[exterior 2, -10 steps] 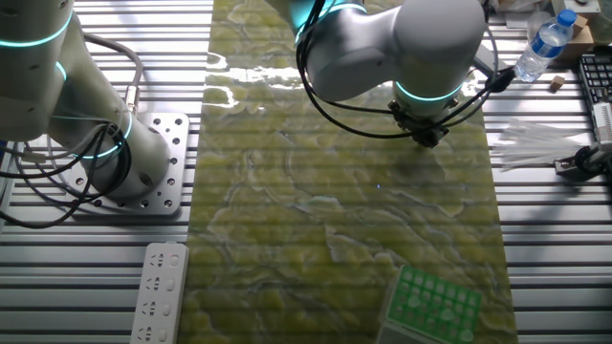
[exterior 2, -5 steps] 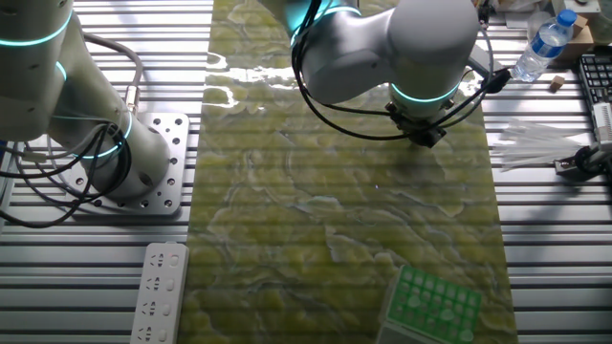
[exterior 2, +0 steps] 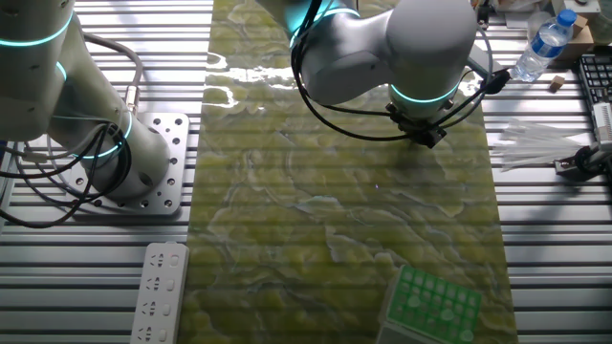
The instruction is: Insert a large pipette tip into the holder for large pipette tips
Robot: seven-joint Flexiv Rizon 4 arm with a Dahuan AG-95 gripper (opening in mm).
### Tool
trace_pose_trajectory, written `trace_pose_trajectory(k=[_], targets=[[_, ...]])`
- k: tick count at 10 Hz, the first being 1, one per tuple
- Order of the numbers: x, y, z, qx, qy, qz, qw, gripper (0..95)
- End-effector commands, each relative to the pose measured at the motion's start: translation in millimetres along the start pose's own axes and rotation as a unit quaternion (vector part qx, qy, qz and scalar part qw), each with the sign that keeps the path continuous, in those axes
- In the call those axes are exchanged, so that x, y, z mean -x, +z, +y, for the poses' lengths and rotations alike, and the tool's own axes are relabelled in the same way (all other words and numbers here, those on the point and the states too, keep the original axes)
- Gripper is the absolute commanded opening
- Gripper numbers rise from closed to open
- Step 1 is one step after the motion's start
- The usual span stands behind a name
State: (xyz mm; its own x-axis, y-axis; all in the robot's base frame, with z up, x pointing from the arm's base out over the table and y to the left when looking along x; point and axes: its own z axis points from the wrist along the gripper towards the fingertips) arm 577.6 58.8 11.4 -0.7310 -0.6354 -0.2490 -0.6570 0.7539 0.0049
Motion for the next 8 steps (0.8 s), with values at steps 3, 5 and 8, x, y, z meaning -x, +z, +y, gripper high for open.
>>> trace_pose_trajectory(k=[3,5,8], targets=[[2.9,-23.6,-13.9,-0.007,-0.026,0.040,0.9988,0.0],[3.4,-61.8,-36.3,-0.001,-0.032,0.071,0.9970,0.0],[-9.5,-105.2,-59.6,-0.005,-0.076,0.157,0.9846,0.0]])
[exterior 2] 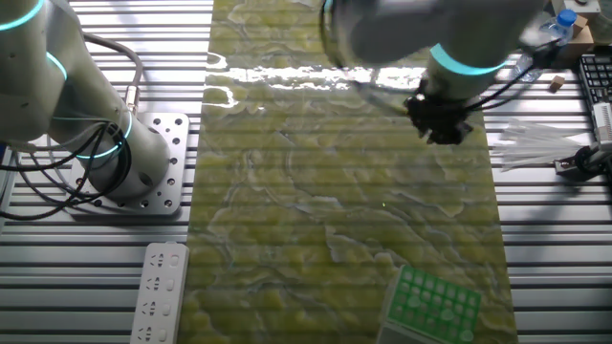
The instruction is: Insert a large pipette tip into the holder for large pipette tips
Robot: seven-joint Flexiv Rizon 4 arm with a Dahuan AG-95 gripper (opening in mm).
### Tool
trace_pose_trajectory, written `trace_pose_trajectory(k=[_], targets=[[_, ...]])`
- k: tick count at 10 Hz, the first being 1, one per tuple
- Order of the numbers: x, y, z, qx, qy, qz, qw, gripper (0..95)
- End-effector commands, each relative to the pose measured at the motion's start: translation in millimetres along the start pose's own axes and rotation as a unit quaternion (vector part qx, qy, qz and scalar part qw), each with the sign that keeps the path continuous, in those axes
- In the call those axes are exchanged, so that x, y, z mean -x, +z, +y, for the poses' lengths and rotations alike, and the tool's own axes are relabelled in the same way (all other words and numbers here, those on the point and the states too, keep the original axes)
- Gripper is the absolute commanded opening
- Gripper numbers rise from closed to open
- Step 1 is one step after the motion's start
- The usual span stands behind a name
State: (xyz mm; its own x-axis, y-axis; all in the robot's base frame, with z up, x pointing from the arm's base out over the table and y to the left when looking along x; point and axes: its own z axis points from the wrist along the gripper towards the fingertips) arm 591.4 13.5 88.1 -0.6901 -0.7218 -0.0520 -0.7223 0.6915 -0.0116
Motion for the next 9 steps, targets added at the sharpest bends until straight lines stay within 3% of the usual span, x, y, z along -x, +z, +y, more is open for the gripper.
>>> trace_pose_trajectory(k=[1,2,4,6,7,9], targets=[[-25.0,-30.9,-19.1,-0.005,-0.054,0.095,0.9940,0.0],[-32.8,-34.4,-20.8,-0.012,-0.077,0.120,0.9898,0.0],[-47.9,-41.1,-22.6,-0.019,-0.098,0.139,0.9853,0.0],[-62.7,-46.4,-24.7,-0.034,-0.129,0.172,0.9761,0.0],[-68.6,-47.2,-25.9,-0.037,-0.141,0.180,0.9727,0.0],[-68.6,-46.7,-26.2,-0.050,-0.163,0.208,0.9631,0.0]])
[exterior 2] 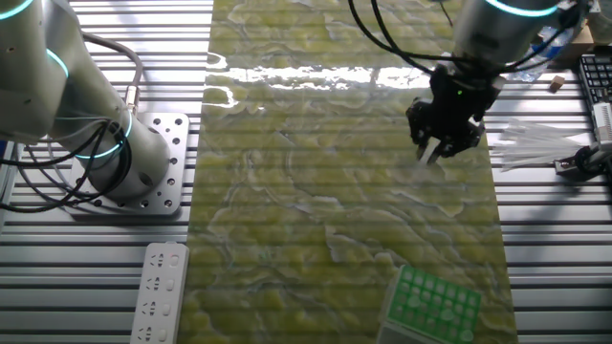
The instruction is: Insert a large pipette tip into the holder for large pipette tips
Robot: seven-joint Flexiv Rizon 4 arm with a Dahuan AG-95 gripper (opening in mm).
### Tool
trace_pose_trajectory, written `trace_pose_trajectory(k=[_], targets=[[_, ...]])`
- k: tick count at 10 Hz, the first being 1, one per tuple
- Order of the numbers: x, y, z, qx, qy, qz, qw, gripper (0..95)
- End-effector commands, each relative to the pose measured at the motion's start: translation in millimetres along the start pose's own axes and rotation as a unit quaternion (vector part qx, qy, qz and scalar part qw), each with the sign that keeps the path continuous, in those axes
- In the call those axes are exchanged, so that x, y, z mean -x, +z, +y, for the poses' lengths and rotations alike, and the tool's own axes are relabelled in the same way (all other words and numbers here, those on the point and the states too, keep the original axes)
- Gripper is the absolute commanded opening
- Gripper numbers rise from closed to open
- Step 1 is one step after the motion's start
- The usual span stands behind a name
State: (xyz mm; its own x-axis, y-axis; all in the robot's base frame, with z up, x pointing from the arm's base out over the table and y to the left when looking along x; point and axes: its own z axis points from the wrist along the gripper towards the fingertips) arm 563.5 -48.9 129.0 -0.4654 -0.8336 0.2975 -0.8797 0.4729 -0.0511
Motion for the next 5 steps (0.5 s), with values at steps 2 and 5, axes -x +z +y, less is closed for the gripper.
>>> trace_pose_trajectory(k=[2,5], targets=[[-3.0,1.1,-4.8,-0.001,-0.033,0.030,0.9990,0.0],[6.1,-6.3,-11.1,0.020,-0.021,0.027,0.9992,0.0]])
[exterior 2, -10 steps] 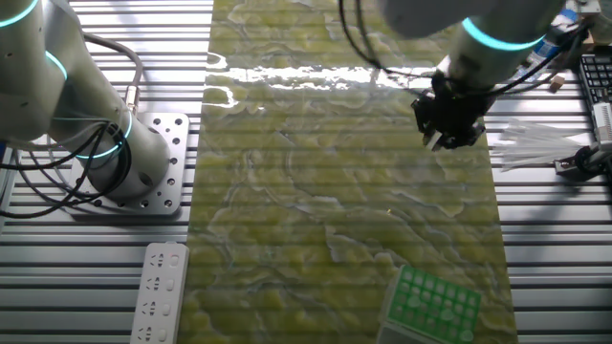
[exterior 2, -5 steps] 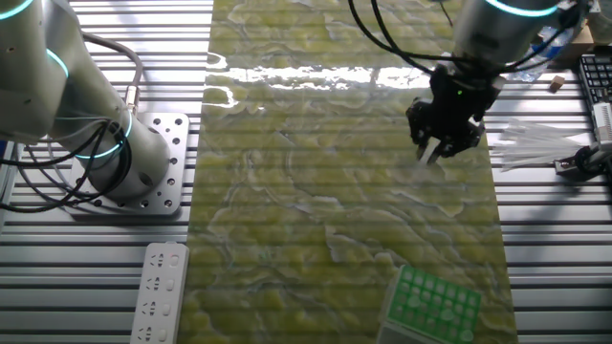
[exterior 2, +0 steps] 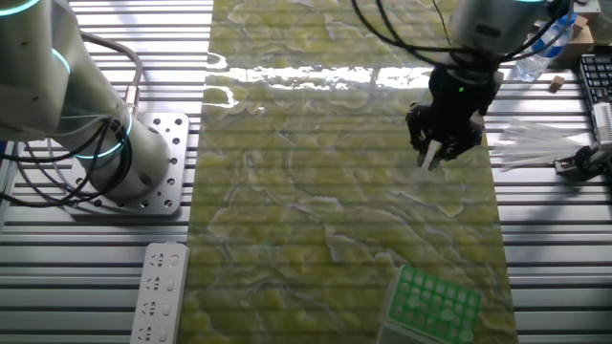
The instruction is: Insert a large pipette tip into the holder for large pipette tips
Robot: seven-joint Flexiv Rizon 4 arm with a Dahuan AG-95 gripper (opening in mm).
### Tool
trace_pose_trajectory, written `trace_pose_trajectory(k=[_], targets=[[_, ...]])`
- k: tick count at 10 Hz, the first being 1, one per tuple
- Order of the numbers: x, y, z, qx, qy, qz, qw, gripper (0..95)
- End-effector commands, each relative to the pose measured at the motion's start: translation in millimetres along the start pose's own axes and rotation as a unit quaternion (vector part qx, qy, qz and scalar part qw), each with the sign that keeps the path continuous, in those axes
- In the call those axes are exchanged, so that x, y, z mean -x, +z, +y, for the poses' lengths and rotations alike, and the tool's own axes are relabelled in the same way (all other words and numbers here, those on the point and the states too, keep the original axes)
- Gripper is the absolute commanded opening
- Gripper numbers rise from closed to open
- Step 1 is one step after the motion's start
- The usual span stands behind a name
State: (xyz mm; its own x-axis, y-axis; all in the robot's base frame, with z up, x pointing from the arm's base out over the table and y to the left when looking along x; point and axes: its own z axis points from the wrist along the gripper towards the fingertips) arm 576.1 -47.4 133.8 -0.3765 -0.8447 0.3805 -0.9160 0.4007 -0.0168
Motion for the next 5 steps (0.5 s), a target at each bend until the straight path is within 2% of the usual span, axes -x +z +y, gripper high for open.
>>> trace_pose_trajectory(k=[1,3,5], targets=[[0.4,-0.2,-0.5,0.018,0.026,-0.020,0.9993,0.0],[0.4,-0.2,-0.5,0.027,0.050,-0.041,0.9975,0.0],[0.4,-0.2,-0.5,0.028,0.059,-0.041,0.9970,0.0]])
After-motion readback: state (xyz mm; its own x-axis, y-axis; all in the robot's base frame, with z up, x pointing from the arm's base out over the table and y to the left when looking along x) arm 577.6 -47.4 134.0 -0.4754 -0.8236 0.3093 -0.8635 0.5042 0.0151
